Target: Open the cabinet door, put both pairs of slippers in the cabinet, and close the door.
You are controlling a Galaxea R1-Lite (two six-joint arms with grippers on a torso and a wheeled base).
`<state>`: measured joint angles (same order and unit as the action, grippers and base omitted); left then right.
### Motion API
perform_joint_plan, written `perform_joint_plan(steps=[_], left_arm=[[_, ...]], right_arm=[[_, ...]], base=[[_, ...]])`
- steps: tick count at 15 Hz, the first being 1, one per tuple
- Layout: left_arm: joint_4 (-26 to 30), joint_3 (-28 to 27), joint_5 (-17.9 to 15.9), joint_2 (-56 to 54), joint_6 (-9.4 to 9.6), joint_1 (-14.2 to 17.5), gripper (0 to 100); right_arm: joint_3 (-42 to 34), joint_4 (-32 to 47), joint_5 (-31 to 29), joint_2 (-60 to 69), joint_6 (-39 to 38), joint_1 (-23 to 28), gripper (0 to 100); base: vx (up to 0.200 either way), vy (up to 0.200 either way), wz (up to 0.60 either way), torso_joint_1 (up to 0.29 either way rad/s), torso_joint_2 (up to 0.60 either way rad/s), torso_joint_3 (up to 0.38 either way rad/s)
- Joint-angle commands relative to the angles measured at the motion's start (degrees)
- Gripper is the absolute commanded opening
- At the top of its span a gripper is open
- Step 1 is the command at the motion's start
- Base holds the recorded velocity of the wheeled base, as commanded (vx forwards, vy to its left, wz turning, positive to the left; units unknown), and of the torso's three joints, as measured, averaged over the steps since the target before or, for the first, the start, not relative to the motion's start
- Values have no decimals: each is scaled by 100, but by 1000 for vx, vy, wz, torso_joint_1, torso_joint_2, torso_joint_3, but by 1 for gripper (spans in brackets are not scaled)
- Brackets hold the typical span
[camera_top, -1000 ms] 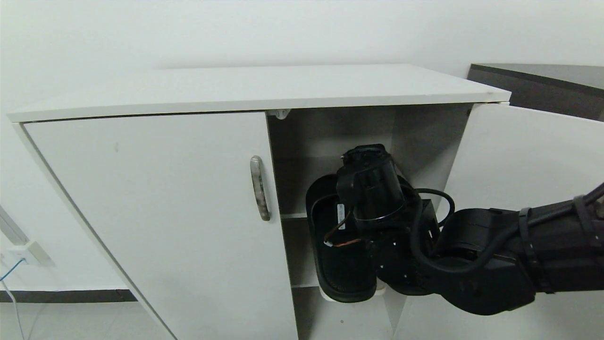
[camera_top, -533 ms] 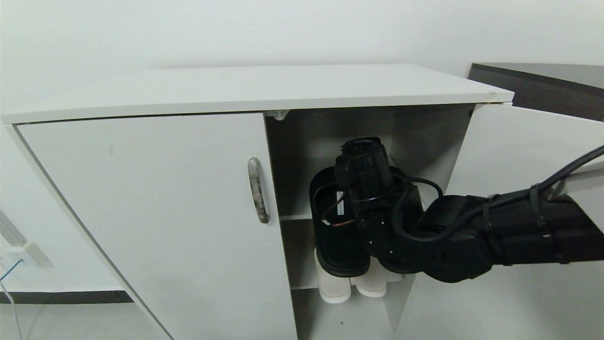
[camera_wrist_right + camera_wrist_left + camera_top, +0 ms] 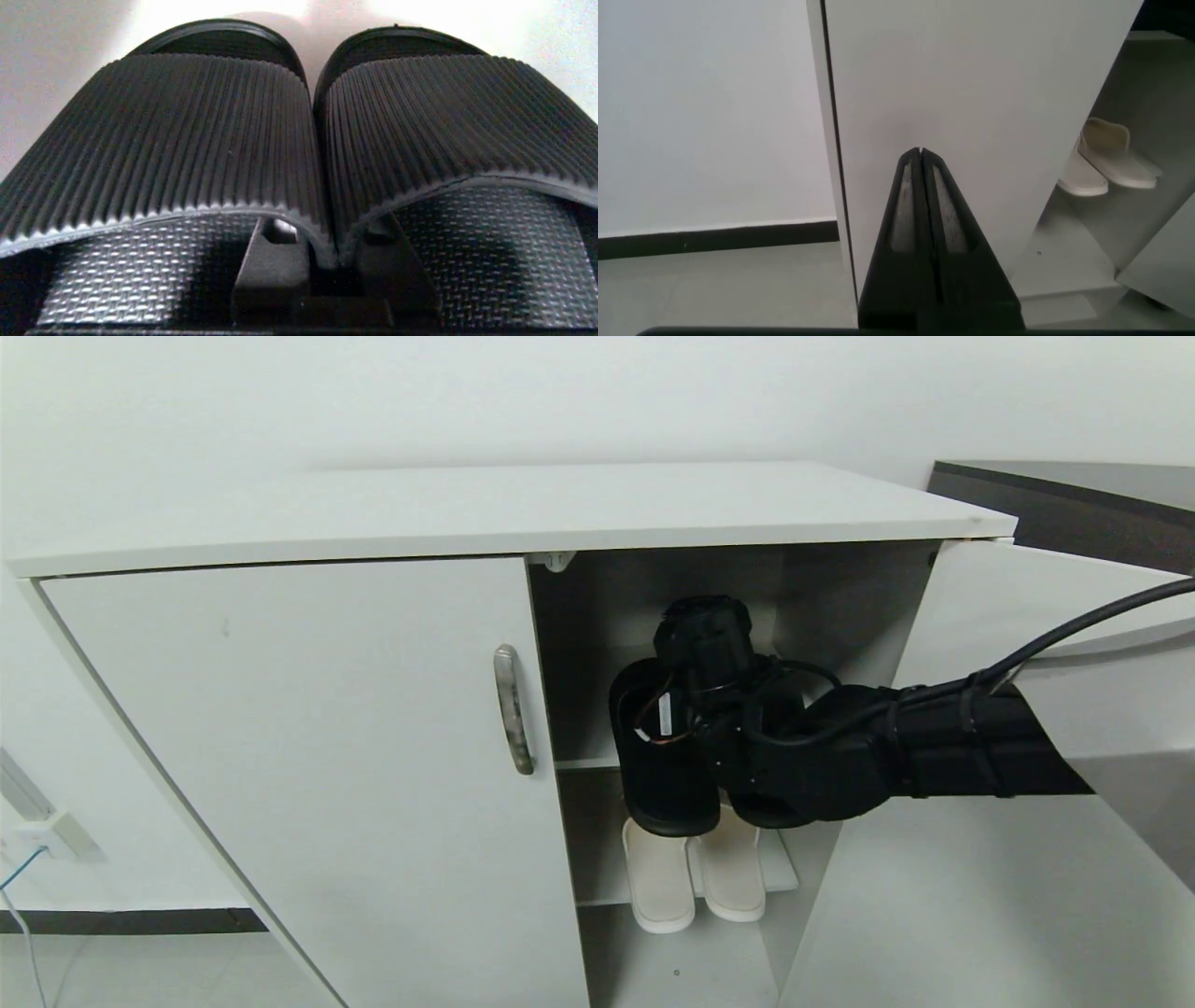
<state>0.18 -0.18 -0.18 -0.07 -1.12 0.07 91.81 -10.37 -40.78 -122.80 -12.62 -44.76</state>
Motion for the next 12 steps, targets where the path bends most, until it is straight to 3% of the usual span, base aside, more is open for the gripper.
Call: perform_joint_plan(steps=[1,5,10,11,12], left_arm=[[-1,1,1,7,-2,1,0],[-1,1,36,7,-2,1,0],[-1,1,45,7,-2,1,0],[-1,1,45,7,-11,1,0],[-1,1,45,7,-11,1,0]], right_arm=[[426,167,17,-227,-4,117,0],[1059,422,26,-473,-13,249,0],[1234,413,246,-570,-30,354,0],[1234,422,246,-570,-30,354,100],[1226,431,246,-570,-30,354,100]], base=[[0,0,0,0,0,0],[0,0,0,0,0,0],[0,0,0,0,0,0],[0,0,0,0,0,0],[0,0,0,0,0,0]])
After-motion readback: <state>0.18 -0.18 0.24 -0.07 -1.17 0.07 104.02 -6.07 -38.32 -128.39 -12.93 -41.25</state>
